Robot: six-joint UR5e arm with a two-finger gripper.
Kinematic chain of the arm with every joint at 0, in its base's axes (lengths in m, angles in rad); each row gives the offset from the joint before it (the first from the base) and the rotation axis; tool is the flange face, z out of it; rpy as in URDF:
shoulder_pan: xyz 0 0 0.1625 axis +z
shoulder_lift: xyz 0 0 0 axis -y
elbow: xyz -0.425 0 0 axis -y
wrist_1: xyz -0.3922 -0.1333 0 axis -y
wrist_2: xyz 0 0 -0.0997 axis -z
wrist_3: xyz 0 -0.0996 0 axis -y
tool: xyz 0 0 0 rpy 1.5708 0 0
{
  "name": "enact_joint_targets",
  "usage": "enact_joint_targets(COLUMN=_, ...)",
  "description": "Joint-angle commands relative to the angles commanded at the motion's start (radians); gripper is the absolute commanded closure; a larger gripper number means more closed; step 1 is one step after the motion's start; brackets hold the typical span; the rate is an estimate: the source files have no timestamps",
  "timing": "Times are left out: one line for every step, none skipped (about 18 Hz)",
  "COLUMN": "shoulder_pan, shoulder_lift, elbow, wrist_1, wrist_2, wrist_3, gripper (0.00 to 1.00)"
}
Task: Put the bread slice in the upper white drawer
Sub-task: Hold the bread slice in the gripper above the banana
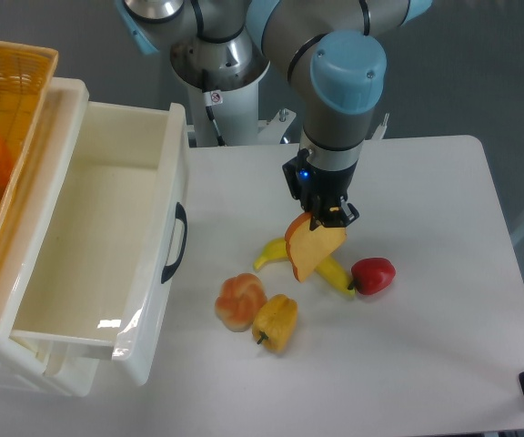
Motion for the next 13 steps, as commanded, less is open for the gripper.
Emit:
enact_joint_targets(shoulder_pan=-0.002, shoulder_lift=0.000, elbow=-0.005, wrist_1=0.002, wrist_2=-0.002, wrist_3=0.000, gripper=1.00)
enact_joint_targets(shoulder_pan=-0.002, shoulder_lift=0.000, elbow=-0.003, wrist_1=0.000, wrist_2=0.000, wrist_3=0.000, gripper=1.00)
enact_joint_targets(shoulder_pan=-0.002, shoulder_lift=0.000, elbow=-0.003, wrist_1=0.002, wrist_2=-0.002, wrist_3=-0.003, gripper=1.00)
enact_joint_targets(shoulder_pan=-0.002, shoulder_lift=0.000, elbow=-0.003, wrist_1=-0.002, wrist_2=0.000, wrist_3=-0.008, gripper=1.00)
enact_joint_targets(shoulder_pan=-0.003, shoulder_lift=0.002, elbow=-0.006, wrist_1=-0.003, wrist_2=0.000, wrist_3=-0.018, gripper=1.00)
enact_joint_targets(shoulder_pan=-0.006, shoulder_lift=0.000, elbow=-0.006, wrist_1=-0.002, wrist_2=-0.002, wrist_3=-0.026, gripper=1.00)
enact_joint_targets(shoulder_pan=-0.006, shoulder_lift=-0.002, elbow=-0.002, wrist_1=0.000, wrist_2=-0.002, wrist_3=-0.037, gripper=1.00)
enact_joint_targets(shoulder_pan=-0.008, shoulder_lift=-0.002, elbow=-0.002, wrist_1=0.000, wrist_2=-0.003, wrist_3=-0.046, gripper=1.00)
enact_joint_targets(shoulder_pan=-0.008, shoulder_lift=-0.002, elbow=0.002, wrist_1=0.000, wrist_2=-0.006, wrist_3=-0.051, gripper=1.00)
enact_joint_targets(shoulder_pan=-0.008, shoulder_lift=0.000, elbow=0.003, wrist_1=0.000, wrist_2=-0.008, wrist_3=-0.052, gripper=1.00)
enact_joint_targets(shoulder_pan=-0.008, shoulder_lift=-0.002, elbow=0.003, wrist_1=-0.003, wrist_2=-0.005, wrist_3=-0.054, gripper=1.00)
enact_joint_targets(shoulder_pan=-0.008, shoulder_lift=0.000, elbow=0.003, wrist_1=-0.003, wrist_2=-0.005, wrist_3=-0.058, gripper=1.00)
enact_joint_targets(shoulder_pan=-0.009, shoulder_lift=0.002, elbow=0.005, wrist_1=-0.003, wrist_2=-0.005, wrist_3=-0.072, gripper=1.00)
